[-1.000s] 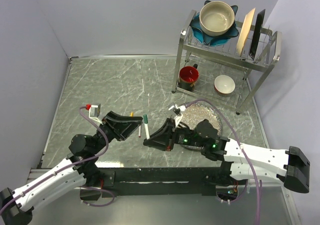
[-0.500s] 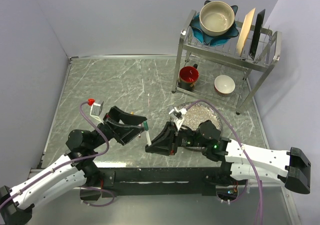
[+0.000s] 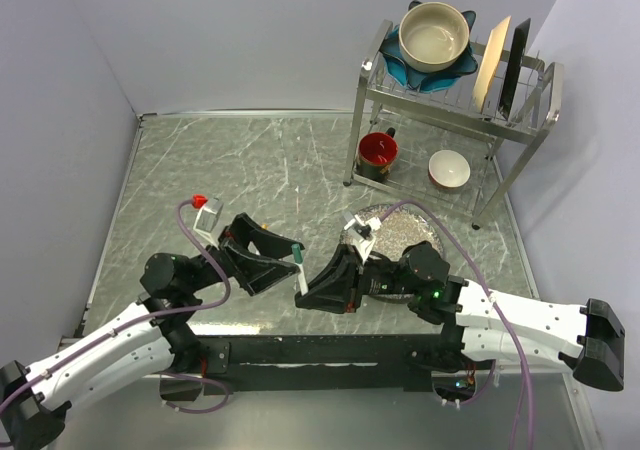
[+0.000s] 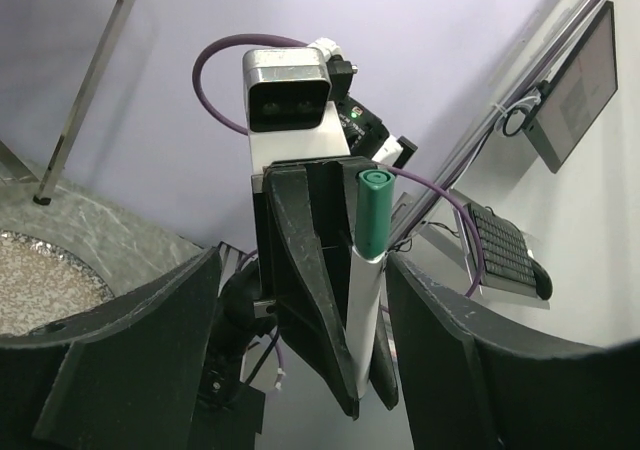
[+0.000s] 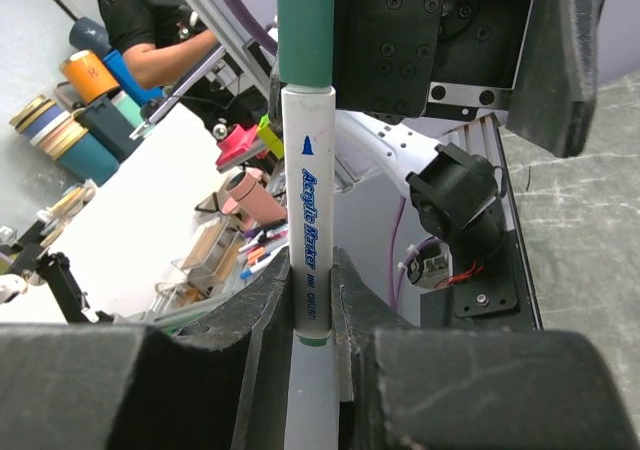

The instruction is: Insert the pens into the pen caps

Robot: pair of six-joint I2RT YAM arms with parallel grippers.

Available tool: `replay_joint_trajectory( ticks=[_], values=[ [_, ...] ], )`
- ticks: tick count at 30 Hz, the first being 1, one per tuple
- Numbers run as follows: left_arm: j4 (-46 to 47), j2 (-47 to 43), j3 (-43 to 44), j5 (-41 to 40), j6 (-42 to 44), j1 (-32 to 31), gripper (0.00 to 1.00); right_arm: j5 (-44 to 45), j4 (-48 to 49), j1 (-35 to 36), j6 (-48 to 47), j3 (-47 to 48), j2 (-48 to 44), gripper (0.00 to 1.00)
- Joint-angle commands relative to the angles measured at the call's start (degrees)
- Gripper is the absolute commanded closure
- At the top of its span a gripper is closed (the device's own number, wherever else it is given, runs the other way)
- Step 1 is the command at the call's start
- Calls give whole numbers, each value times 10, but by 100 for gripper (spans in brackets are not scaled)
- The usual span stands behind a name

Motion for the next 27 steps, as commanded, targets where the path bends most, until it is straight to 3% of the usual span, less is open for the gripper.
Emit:
replay_joint_trajectory(
  ticks=[1, 12, 22, 27],
  values=[
    [32, -5, 36, 10, 8, -2, 28, -12, 22, 1, 2, 0, -8, 100],
    [-23, 1, 88, -5, 35, -2, 28, -11, 11, 6, 0, -4, -9, 100],
    [-44, 18, 105, -16, 52, -2, 36, -18, 23, 13, 5, -1, 10, 100],
    [-50, 22, 103, -3, 47, -2, 46, -14, 25, 16, 4, 1, 10, 100]
  ],
)
